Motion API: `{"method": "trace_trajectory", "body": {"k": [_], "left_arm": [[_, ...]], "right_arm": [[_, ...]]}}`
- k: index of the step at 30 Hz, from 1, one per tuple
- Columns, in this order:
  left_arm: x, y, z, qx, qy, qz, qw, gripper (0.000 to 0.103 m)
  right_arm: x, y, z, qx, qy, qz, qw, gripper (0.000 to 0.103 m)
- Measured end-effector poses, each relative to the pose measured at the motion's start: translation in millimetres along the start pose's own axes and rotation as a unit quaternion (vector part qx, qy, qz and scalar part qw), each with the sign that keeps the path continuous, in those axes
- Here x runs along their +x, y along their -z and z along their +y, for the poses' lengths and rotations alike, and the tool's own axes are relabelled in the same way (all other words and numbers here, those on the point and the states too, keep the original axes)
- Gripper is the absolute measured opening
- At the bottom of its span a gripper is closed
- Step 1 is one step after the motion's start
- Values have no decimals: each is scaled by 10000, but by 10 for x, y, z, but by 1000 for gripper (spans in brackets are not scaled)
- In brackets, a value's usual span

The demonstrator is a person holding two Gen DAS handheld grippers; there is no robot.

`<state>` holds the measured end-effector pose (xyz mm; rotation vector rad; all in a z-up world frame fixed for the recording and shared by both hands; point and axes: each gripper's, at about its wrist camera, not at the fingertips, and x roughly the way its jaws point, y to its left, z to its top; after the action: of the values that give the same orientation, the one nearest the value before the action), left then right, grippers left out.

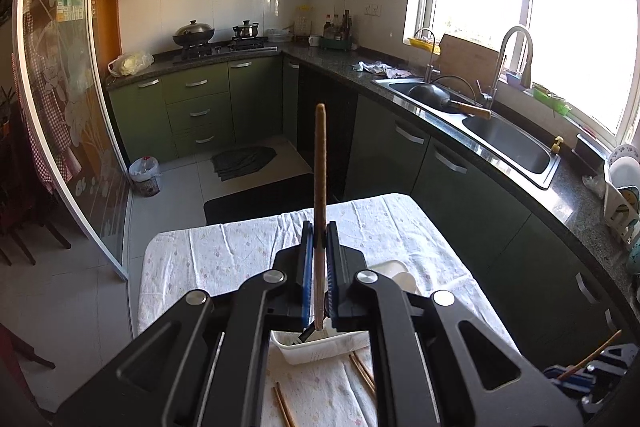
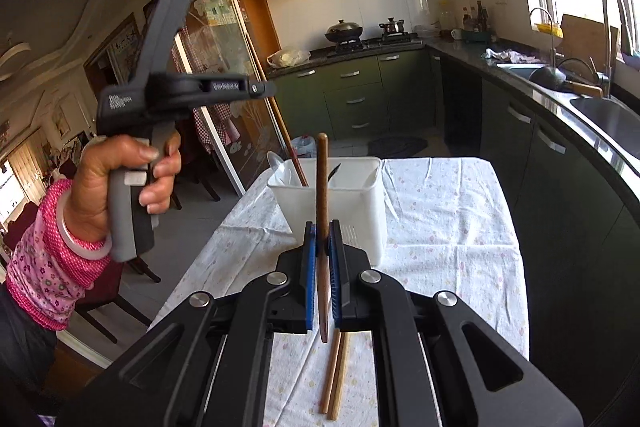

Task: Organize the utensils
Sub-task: 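Lower both chopsticks into the white holder and open both tools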

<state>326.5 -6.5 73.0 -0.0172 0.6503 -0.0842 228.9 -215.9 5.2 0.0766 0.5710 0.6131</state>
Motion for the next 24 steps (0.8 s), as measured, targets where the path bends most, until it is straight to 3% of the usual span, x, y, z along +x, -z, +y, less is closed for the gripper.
{"method": "trace_trajectory", "body": {"k": [5, 8, 15, 24], "left_arm": [[160, 150, 43, 22, -26, 250, 9997, 7], [196, 217, 82, -14, -5, 292, 9996, 18], [98, 322, 181, -137, 148, 257, 9995, 25], [-142, 540, 293, -128, 189, 379, 9990, 31]], "right_arm": [[-98, -273, 78, -114, 89, -310, 9994, 7], [-118, -425, 115, -140, 152, -443, 9988, 7], [-82, -768, 191, -158, 274, -817, 9962, 7], [449, -1220, 207, -121, 732, -1352, 9880, 7]]}}
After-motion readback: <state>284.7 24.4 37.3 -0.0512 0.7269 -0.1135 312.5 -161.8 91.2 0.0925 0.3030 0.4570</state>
